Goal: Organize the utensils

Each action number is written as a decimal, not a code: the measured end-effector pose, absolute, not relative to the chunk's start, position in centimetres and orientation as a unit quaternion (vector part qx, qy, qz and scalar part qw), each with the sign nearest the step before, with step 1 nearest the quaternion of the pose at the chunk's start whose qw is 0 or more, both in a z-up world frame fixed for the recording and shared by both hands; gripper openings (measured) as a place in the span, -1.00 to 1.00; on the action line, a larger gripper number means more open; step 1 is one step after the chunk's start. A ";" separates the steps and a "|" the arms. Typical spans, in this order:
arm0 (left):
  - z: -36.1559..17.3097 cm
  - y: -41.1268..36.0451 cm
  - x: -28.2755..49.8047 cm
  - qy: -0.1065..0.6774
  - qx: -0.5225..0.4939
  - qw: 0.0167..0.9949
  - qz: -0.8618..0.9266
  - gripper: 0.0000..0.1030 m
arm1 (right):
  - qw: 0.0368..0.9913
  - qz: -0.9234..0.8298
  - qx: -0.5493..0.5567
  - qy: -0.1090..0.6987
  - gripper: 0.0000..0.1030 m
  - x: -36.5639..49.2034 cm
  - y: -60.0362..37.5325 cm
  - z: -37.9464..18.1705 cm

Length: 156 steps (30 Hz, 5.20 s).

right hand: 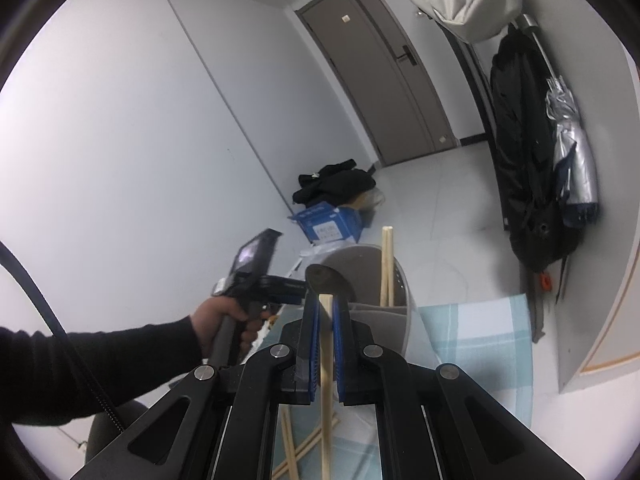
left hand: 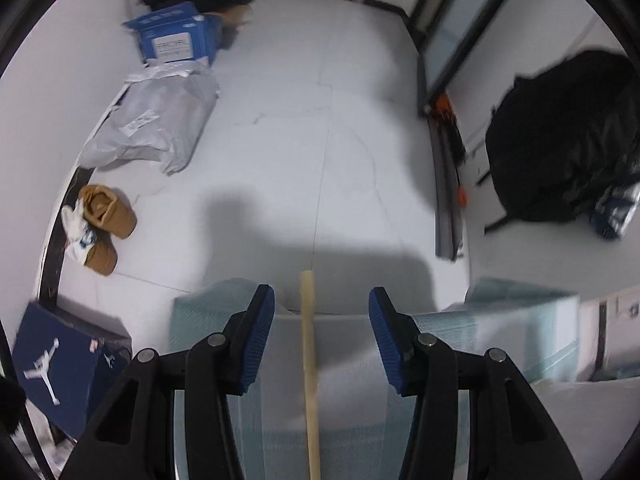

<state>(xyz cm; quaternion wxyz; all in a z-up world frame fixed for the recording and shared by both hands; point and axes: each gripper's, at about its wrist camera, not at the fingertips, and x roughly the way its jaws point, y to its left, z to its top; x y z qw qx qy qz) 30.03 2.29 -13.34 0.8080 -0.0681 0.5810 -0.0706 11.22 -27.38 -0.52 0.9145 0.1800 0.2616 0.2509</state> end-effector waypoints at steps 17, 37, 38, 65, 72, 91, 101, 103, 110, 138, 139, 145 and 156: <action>-8.8 4.9 28.0 0.515 -0.157 0.842 -0.031 -0.94 | 0.917 0.251 0.165 0.262 -0.89 11.2 -26.7 -0.5; 11.3 -1.5 11.6 0.222 -0.175 0.953 -0.109 -0.94 | 0.948 0.219 0.135 0.186 -0.89 8.4 -26.9 7.0; 11.4 -1.6 11.3 0.212 -0.175 0.955 -0.110 -0.94 | 0.950 0.218 0.133 0.181 -0.89 8.4 -27.0 7.5; 9.3 -4.8 13.4 0.081 -0.195 0.976 -0.059 -0.94 | 0.969 0.191 0.138 0.078 -0.89 15.1 -28.2 11.3; 8.3 -5.9 15.3 0.094 -0.194 0.975 -0.060 -0.94 | 0.969 0.178 0.154 0.080 -0.88 17.3 -29.0 10.0; 5.6 -8.3 17.5 0.091 -0.123 0.986 -0.066 -0.94 | 0.961 0.192 0.165 0.112 -0.87 20.0 -29.4 6.0; 5.4 -8.6 16.6 0.105 -0.096 0.985 -0.100 -0.94 | 0.959 0.199 0.156 0.124 -0.87 18.4 -29.0 5.1; 5.5 -8.2 16.5 0.116 -0.100 0.982 -0.108 -0.94 | 0.959 0.201 0.147 0.136 -0.83 18.1 -29.0 4.8; 5.5 -7.4 15.9 0.150 -0.100 0.974 -0.138 -0.94 | 0.954 0.225 0.129 0.153 -0.83 16.7 -28.1 3.9; 4.0 -6.5 13.7 0.350 -0.054 0.910 -0.217 0.14 | 0.960 0.175 0.110 0.187 -0.17 5.5 -28.6 3.0; 4.0 -6.1 13.4 0.348 -0.059 0.913 -0.206 0.14 | 0.960 0.176 0.108 0.188 -0.17 5.2 -28.4 2.9; 3.9 -2.9 11.2 0.331 -0.107 0.928 -0.135 0.53 | 0.960 0.182 0.101 0.186 0.08 3.8 -27.5 3.1; 2.5 0.7 6.2 0.309 -0.139 0.940 -0.037 0.97 | 0.954 0.186 0.085 0.219 0.70 2.4 -24.9 1.5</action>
